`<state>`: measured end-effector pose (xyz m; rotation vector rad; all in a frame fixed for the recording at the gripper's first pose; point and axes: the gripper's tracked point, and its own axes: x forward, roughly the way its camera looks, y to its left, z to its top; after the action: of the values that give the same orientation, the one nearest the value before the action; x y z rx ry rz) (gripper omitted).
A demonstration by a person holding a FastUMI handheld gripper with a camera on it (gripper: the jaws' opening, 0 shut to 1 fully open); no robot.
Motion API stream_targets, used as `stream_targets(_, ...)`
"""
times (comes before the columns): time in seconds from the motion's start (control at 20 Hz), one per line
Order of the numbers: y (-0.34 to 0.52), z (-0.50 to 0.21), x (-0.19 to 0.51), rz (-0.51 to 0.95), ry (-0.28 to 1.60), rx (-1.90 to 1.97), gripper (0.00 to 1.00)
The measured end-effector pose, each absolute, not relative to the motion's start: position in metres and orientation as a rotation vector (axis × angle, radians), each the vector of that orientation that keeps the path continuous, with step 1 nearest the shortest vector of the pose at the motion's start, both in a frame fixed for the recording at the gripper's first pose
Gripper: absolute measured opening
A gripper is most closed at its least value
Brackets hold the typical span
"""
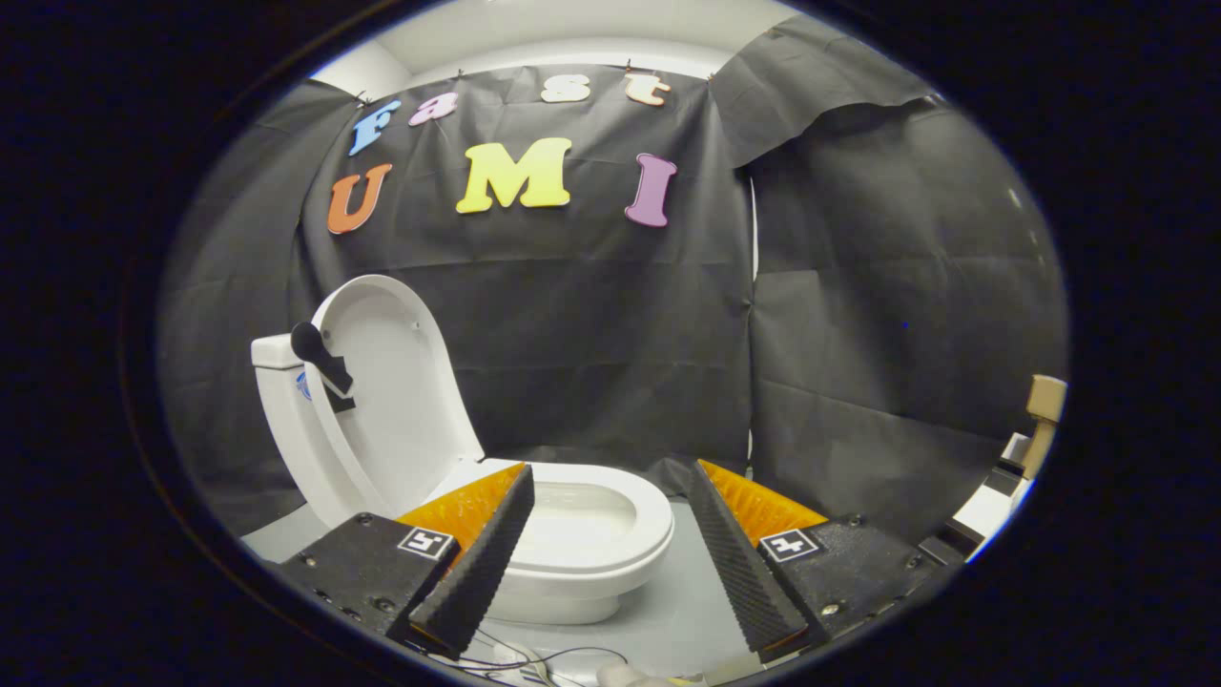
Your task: Open the toilet lid.
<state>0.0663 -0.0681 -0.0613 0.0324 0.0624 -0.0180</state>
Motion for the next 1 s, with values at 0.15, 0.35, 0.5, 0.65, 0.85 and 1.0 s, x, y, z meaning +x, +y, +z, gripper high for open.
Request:
stream_targets(0.15,-0.0664,-0.0611,0.0653,-0.015,0.063,0.028,1.0)
stream_targets(0.35,-0.0658,-0.061,0.0666,-0.012,0.063,0.022,1.0)
stream_targets(0.5,-0.0656,-0.0599,0.0665,-0.011,0.061,0.019,1.0)
stream_targets(0.65,-0.0656,-0.0615,0.0665,-0.01,0.064,0.021,1.0)
stream_targets(0.85,-0.0639,-0.0616,0.066,-0.007,0.064,0.019,1.0)
stream_targets(1.0,-0.0624,-0.0624,0.066,-0.002,0.064,0.016,1.0)
